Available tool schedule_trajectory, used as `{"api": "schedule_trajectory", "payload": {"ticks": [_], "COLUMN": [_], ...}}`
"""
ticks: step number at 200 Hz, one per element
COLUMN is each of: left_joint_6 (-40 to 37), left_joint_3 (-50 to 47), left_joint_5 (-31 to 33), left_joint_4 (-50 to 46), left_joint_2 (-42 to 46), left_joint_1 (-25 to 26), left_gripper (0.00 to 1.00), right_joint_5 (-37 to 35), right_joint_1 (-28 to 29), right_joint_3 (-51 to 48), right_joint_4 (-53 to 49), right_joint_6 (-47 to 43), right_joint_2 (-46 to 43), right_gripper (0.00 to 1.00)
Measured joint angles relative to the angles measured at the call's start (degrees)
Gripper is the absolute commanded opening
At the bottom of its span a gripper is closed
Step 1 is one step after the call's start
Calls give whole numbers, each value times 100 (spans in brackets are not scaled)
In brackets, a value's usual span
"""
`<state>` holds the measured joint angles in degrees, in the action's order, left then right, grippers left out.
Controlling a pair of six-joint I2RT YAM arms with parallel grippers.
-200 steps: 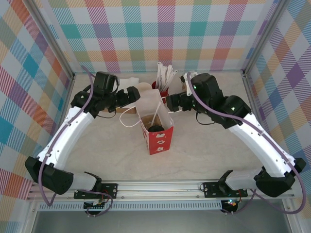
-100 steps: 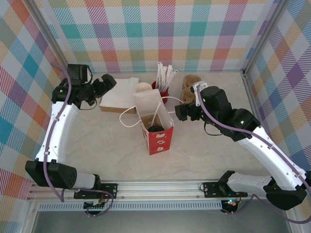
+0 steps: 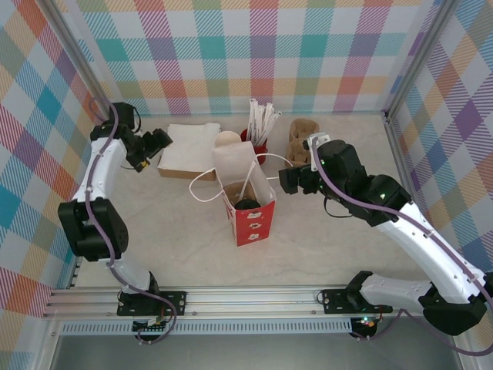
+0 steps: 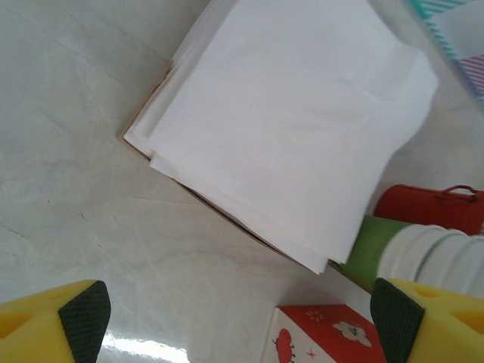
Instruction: Pack the takeout coffee
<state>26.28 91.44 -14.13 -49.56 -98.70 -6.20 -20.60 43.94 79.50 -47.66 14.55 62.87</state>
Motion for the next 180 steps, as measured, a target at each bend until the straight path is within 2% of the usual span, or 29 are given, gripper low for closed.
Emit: {"api": "schedule_trajectory", "payload": {"ticks": [89, 180], "left_joint_6": [-323, -339], "left_joint_3": [1469, 1639], "left_joint_5": [24, 2], "left_joint_4": [-339, -450], "left_joint_2": [-1873, -2374], "left_joint_1": [0, 0], "left_gripper": [83, 83], "right_joint_5": [-50, -87], "right_joint_1": [-2, -2], "right_joint_3": [-164, -188], "right_joint_4": [-31, -39], "right_joint_6": [39, 63], "right_joint_2": [-57, -52], "right_gripper": [100, 100]}}
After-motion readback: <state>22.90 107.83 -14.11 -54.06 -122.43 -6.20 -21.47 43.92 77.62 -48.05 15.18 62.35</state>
